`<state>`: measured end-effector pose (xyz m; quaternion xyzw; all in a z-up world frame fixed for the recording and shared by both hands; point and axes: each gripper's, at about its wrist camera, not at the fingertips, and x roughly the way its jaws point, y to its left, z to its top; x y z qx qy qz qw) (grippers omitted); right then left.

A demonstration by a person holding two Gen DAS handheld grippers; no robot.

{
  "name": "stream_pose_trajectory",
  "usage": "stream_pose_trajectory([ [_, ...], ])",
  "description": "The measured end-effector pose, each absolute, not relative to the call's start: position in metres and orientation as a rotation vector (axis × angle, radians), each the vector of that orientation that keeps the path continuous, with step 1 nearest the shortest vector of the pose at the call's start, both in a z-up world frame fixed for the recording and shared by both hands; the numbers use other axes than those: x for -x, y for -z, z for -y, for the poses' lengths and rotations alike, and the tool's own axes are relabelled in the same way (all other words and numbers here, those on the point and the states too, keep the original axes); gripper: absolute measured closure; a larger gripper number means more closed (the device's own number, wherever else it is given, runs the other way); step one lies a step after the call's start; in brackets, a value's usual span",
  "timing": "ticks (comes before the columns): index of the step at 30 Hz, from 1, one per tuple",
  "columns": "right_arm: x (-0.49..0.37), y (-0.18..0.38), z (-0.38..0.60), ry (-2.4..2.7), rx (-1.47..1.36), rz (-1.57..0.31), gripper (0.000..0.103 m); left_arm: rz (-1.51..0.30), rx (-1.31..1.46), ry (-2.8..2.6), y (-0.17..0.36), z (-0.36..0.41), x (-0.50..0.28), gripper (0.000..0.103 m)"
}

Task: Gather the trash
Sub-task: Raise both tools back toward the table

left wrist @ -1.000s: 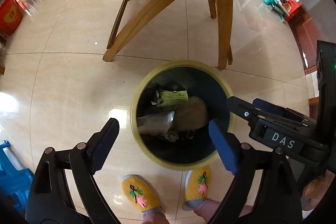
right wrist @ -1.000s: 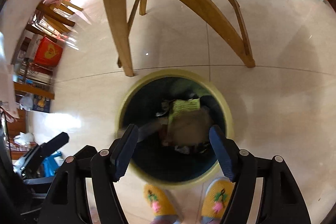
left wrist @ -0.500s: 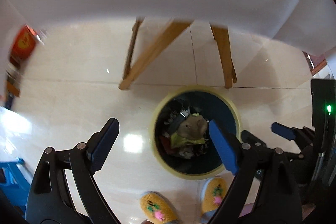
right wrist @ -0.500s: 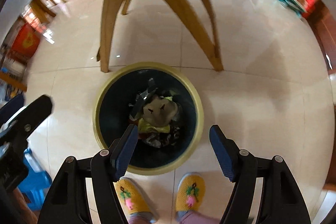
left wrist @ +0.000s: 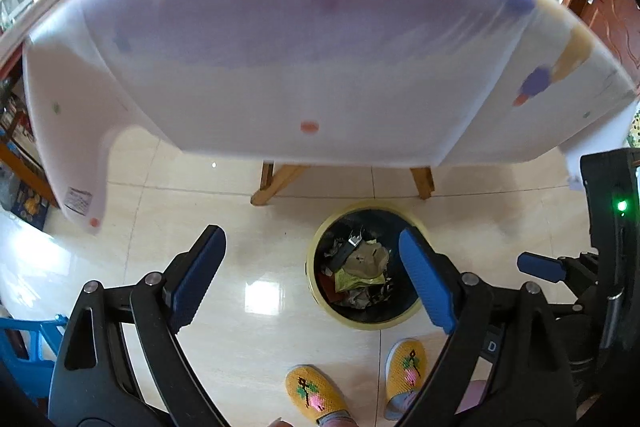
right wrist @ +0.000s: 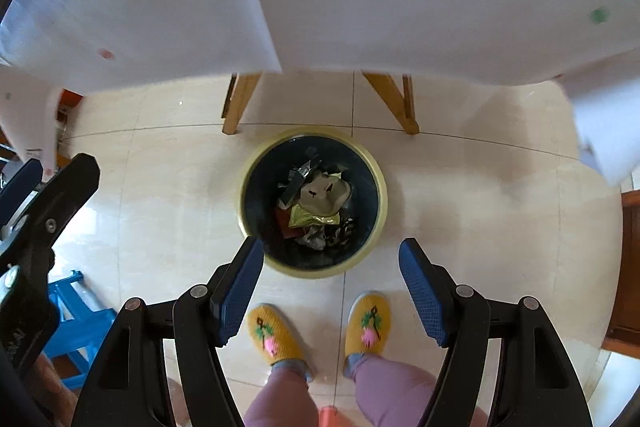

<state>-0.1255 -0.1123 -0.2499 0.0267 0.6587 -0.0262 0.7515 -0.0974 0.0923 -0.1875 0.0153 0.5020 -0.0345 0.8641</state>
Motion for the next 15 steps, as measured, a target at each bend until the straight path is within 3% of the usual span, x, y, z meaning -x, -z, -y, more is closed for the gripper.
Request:
stream_pose_trajectory([
  [15, 0.114, 0.078, 0.117, 0.106, -0.172, -1.317, 0.032, -0.914, -0.057, 0.098, 0.029, -0.093, 0.101, 0.015],
])
